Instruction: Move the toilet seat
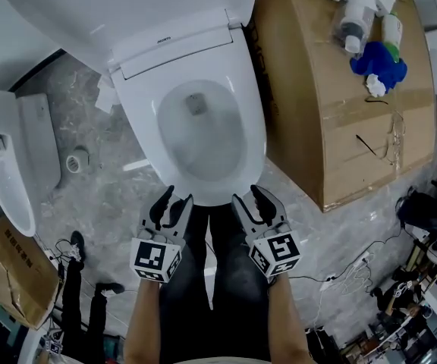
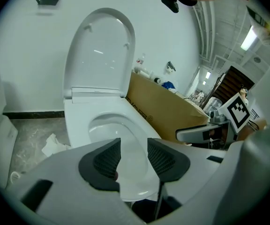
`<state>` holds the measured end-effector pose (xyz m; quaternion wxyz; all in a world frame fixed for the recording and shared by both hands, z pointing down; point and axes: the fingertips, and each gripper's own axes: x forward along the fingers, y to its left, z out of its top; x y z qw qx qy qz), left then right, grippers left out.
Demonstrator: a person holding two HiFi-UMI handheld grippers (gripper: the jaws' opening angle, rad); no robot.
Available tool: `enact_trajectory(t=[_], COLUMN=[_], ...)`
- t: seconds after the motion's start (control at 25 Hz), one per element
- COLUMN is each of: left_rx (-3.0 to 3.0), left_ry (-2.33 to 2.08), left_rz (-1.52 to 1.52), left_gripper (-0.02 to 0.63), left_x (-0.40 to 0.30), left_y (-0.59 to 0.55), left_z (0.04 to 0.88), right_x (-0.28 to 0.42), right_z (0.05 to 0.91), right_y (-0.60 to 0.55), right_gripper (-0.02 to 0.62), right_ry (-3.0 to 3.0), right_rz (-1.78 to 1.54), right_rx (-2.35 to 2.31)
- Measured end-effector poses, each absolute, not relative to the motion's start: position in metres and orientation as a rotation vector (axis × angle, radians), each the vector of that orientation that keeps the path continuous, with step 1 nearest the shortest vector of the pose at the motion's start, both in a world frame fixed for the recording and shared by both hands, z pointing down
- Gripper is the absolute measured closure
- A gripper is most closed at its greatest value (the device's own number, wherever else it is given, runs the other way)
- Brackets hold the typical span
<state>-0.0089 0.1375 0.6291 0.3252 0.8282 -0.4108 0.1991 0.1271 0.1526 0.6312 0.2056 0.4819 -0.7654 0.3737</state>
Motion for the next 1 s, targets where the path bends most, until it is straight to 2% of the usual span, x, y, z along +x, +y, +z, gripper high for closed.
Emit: enact_trajectory(t=[0.64,1.0], left_rx=[1.942,1.865], left_ry=[-1.203,-1.207], left_rz=[0.613,0.602], left_gripper=[0.29,0.25], left_x=[-0.028,-0.027], left_y=[0.158,0.161], left_z=[0.714,0.741], right_x=[0.15,0.158], right_z=[0.697,0.729], right_y=[0.162,0.172], right_gripper=[0.308,0.244], right_ry=[-1.957,-1.887], right_rz=[1.091,1.165], right_rx=[1.419,1.434])
